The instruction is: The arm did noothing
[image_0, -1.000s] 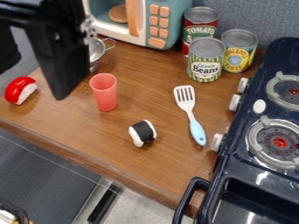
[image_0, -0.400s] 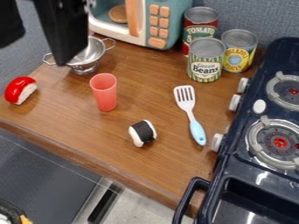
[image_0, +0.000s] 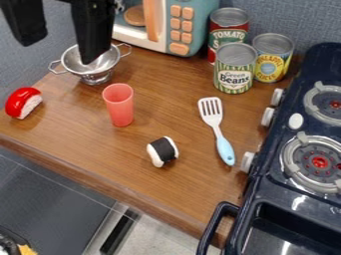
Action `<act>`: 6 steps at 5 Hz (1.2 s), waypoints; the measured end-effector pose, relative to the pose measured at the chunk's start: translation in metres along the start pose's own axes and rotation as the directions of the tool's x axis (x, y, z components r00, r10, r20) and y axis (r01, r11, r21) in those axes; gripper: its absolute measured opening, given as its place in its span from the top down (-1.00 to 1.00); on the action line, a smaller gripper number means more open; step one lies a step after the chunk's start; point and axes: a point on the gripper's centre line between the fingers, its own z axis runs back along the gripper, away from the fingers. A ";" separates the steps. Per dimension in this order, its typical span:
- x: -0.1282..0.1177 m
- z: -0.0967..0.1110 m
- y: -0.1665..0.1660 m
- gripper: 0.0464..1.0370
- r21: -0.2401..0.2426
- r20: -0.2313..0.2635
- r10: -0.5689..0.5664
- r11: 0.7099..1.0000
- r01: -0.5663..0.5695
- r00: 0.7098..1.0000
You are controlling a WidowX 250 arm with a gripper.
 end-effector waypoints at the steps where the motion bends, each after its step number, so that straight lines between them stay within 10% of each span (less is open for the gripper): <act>1: 0.023 -0.015 0.014 -0.92 -0.003 -0.080 -0.004 1.000 0.004 0.997; 3: 0.024 -0.047 0.015 -0.92 -0.018 -0.015 -0.102 0.995 0.101 0.995; 4: 0.028 -0.064 0.002 -0.92 -0.018 0.109 -0.160 0.987 0.163 0.981; 6: 0.049 -0.098 -0.017 -0.92 -0.046 0.109 -0.227 0.971 0.233 0.968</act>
